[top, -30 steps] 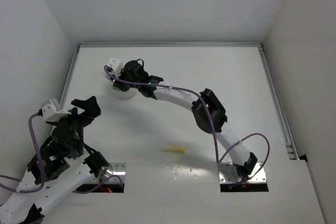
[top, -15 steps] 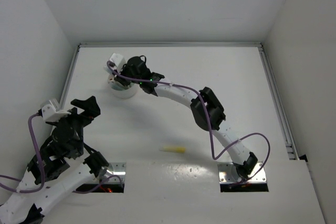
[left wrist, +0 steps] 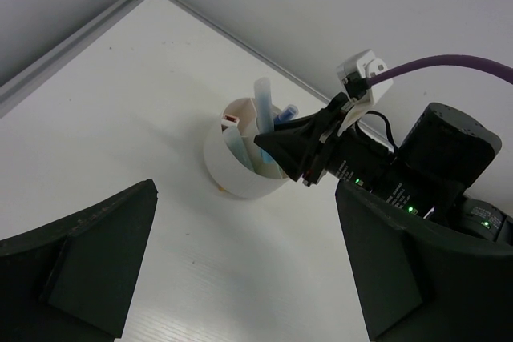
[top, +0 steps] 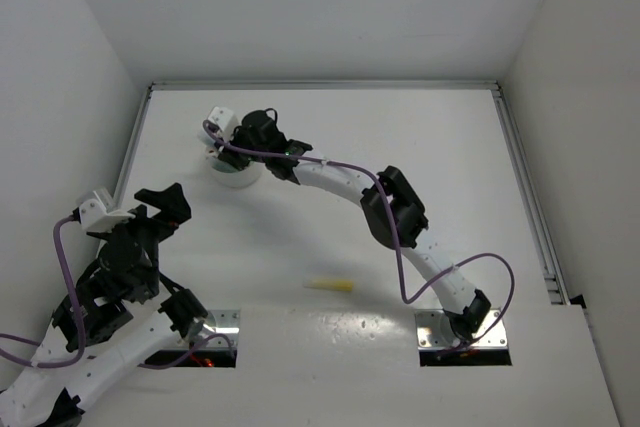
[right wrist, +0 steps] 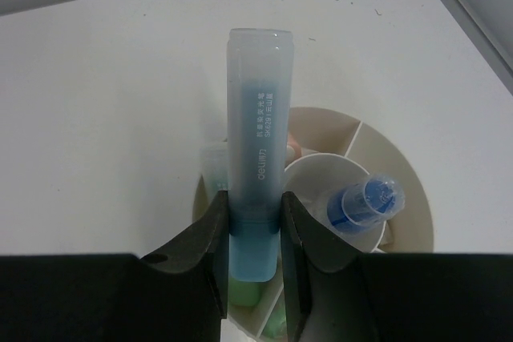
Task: Sort the stationery into containers
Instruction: Place the pen in the storage box.
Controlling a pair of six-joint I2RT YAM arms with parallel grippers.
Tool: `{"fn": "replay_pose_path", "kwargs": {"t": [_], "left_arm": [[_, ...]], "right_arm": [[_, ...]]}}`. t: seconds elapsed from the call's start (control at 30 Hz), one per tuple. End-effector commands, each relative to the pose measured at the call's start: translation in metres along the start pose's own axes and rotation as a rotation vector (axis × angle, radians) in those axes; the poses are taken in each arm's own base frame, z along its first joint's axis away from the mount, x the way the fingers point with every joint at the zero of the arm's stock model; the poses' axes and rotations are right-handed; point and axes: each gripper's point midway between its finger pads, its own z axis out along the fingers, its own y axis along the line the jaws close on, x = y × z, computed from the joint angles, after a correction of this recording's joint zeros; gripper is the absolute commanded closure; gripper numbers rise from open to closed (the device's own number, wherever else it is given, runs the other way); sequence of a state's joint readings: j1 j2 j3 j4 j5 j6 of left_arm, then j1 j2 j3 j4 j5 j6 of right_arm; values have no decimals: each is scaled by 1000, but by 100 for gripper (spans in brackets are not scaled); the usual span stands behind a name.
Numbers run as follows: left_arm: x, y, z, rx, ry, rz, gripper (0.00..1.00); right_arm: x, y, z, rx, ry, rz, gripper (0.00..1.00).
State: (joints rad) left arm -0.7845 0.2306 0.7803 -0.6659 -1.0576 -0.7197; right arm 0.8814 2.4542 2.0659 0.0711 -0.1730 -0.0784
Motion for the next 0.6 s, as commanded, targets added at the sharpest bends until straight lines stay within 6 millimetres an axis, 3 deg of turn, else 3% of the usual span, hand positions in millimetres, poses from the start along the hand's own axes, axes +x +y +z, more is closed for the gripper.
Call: {"fn": "replay_pose_path", "kwargs": {"t": [0.0,0.27,0.57], "left_arm": [[-4,5,-1,-17,-18,-14,0],[-4,5,-1,-17,-18,-14,0],[-6,5,-1,-14,-22,-31,0]], "right_arm": [[-27,1,-1,-1,-70,-27,100],[-7,11,1,-18,-29,-41,100],[0,12,2,-21,-19,-61,95]]}}
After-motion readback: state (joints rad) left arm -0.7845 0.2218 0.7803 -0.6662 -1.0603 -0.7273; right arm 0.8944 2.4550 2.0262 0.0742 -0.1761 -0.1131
